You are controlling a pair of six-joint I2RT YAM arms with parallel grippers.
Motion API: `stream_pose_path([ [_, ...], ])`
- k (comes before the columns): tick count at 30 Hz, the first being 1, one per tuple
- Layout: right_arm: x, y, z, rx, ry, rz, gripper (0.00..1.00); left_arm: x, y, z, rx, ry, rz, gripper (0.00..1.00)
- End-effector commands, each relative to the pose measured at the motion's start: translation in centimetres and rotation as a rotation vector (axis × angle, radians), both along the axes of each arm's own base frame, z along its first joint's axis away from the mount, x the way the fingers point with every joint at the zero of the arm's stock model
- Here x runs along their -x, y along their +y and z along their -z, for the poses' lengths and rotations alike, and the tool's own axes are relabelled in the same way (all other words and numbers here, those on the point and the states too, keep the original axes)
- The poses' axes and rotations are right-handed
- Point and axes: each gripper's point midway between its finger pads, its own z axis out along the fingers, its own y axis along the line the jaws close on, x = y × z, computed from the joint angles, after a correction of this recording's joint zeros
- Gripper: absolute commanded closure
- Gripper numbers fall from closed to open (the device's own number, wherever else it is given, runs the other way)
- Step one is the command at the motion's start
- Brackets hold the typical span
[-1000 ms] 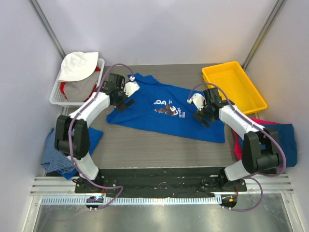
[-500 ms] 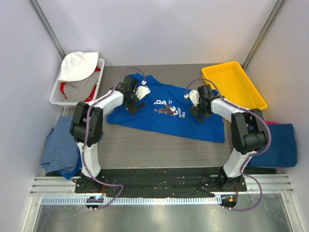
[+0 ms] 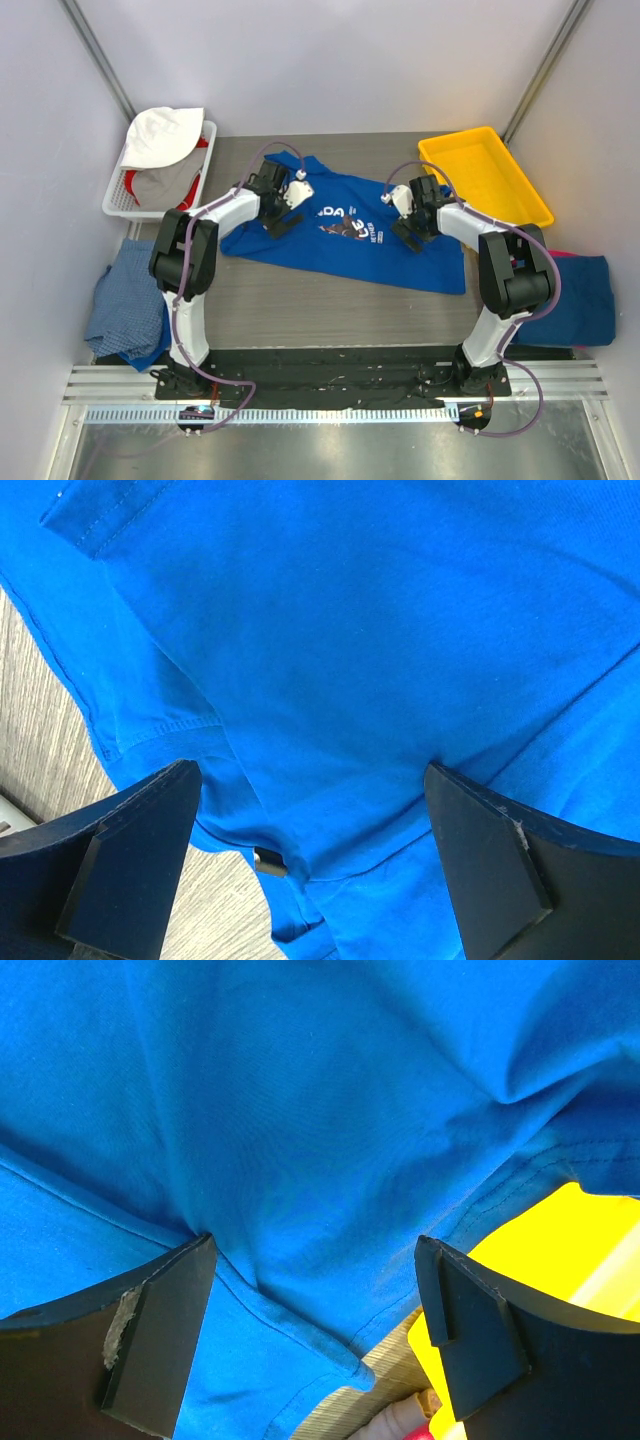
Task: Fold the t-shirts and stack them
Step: Fold the flattened tshirt in 1/3 of the way
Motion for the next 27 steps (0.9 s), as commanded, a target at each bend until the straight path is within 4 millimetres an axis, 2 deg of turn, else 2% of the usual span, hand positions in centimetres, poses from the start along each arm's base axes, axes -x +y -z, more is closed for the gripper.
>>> stream_pose_path([
  [1, -0.4, 0.6, -2.0, -0.036, -0.050, -0.001, 0.10, -1.0, -0.4, 0.6, -0.010, -0.024, 0.006, 0.00],
  [3, 0.1, 0.6, -2.0, -0.033, -0.044, -0.006, 0.10, -0.9, -0.2, 0.8, -0.014, -0.021, 0.001, 0.00],
  [10, 2.2, 0.5, -0.2, -0.007, 0.018, -0.034, 0.10, 0.8, 1.0, 2.0, -0.065, 0.011, 0.018, 0.00],
  [21, 3.4, 0.9, 2.0, 0.001, 0.078, -0.060, 0.10, 4.0, 3.0, 4.0, -0.154, 0.092, 0.067, 0.00],
  [27, 4.2, 1.4, 2.4, -0.002, 0.101, -0.097, 0.10, 6.1, 3.7, 3.9, -0.181, 0.161, 0.103, 0.00],
])
